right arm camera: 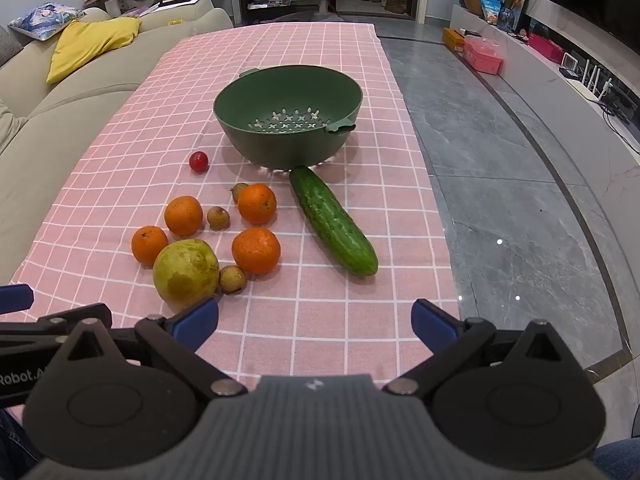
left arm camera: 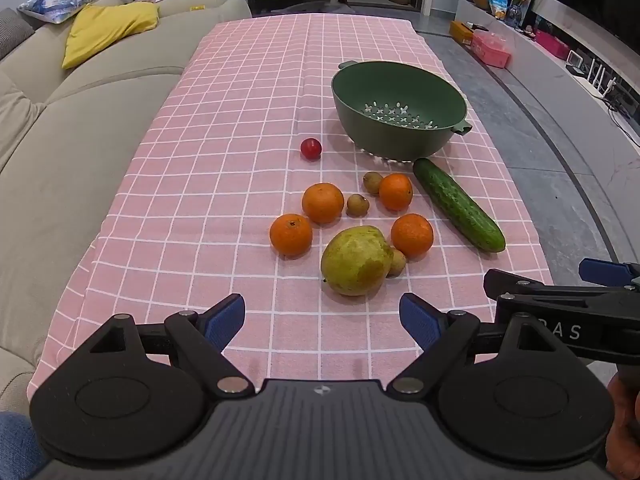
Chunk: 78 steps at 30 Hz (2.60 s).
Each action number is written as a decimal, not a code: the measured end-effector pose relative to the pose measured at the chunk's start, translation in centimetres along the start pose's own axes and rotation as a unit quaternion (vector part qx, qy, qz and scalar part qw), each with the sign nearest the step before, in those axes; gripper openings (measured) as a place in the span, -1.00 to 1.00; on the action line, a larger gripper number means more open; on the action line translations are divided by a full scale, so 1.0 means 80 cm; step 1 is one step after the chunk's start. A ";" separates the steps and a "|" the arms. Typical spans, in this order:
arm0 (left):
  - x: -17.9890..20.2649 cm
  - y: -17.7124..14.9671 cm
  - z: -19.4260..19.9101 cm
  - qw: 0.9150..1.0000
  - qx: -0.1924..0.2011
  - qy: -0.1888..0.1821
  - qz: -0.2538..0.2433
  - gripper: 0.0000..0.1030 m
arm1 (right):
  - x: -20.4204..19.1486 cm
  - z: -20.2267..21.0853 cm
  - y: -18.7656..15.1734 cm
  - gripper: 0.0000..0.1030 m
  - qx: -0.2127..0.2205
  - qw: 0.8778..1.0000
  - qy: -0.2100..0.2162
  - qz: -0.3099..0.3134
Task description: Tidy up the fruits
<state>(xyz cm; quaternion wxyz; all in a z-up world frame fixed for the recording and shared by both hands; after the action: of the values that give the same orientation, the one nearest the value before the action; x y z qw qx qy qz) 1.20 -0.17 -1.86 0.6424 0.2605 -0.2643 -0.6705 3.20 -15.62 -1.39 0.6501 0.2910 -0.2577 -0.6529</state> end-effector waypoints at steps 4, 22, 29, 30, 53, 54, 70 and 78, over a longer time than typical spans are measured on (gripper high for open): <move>0.002 0.001 0.001 1.000 0.000 0.000 0.000 0.98 | 0.000 0.000 0.000 0.92 0.000 1.000 0.000 0.000; 0.004 -0.002 0.001 1.000 0.001 -0.001 0.001 0.98 | 0.000 -0.002 0.000 0.92 -0.001 1.000 0.000 0.000; 0.005 -0.003 0.002 1.000 0.000 -0.001 0.001 0.98 | 0.000 0.000 0.000 0.92 -0.001 1.000 0.000 0.000; 0.006 -0.003 0.002 1.000 0.001 -0.001 0.000 0.98 | 0.001 -0.001 -0.001 0.92 -0.001 1.000 0.000 0.000; 0.012 -0.004 0.005 1.000 0.001 -0.004 0.000 0.98 | 0.001 -0.002 -0.003 0.92 -0.003 1.000 -0.001 0.000; 0.011 -0.004 0.005 1.000 0.001 -0.004 0.000 0.98 | 0.001 -0.002 -0.003 0.92 -0.003 1.000 -0.001 0.000; 0.011 -0.007 0.005 1.000 0.000 -0.006 0.001 0.98 | 0.003 -0.002 -0.006 0.92 -0.006 1.000 -0.003 0.000; 0.010 -0.010 0.000 1.000 -0.004 -0.015 -0.002 0.98 | 0.003 -0.005 -0.006 0.92 -0.010 1.000 0.001 0.005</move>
<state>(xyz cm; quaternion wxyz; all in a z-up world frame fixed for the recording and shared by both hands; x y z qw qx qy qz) 0.59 -0.96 -2.45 0.6383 0.2483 -0.2703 -0.6767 3.18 -15.80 -2.03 0.6561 0.2839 -0.2521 -0.6523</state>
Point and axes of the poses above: each gripper's, at about its wrist camera, not at the fingertips, and z roughly against the way its jaws point, x to its right, y to its top, the point moved 2 cm from there along -z, roughly the way its jaws point, and after that the axes turned 11 degrees about x, right-handed, at the moved point
